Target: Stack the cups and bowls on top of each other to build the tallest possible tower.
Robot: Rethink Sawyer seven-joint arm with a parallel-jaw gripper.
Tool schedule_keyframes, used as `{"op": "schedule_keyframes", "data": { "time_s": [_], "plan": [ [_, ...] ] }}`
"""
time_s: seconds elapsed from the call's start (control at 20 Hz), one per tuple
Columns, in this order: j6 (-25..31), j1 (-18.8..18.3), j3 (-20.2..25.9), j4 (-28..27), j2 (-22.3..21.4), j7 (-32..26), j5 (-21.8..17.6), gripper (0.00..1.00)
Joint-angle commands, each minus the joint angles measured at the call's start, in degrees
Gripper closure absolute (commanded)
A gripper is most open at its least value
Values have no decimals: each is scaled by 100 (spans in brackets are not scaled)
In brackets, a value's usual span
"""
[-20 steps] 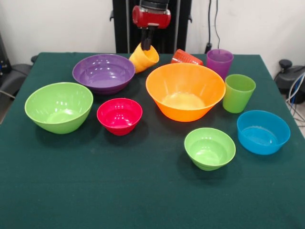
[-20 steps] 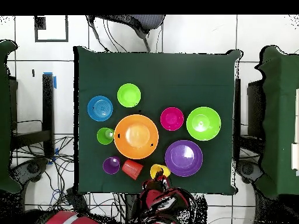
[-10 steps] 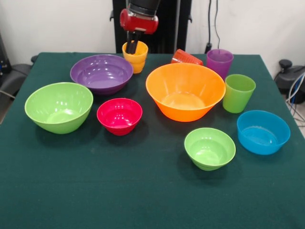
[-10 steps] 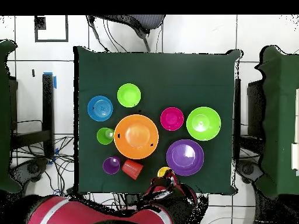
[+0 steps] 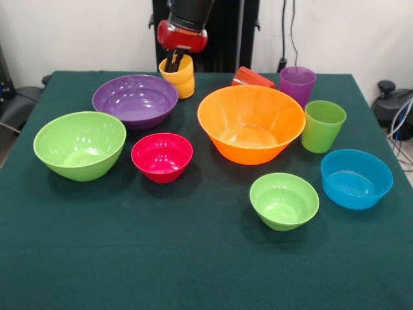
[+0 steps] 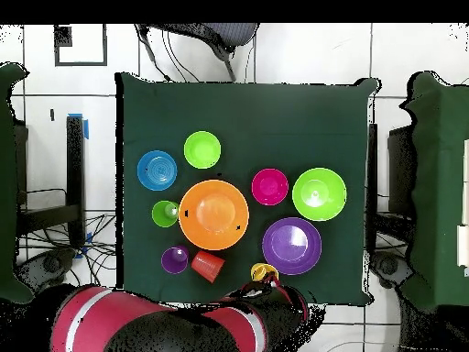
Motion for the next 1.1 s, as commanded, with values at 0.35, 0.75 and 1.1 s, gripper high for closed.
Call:
{"op": "schedule_keyframes", "data": {
  "time_s": [0.35,0.75,1.1],
  "plan": [
    [425,-242,862,-458,-186,338,-370,100],
    [760,-717,1587,-77,-849,486,-959,100],
    [1236,-1042,2329,478,-1667,462,-1264,100]
  ]
}}
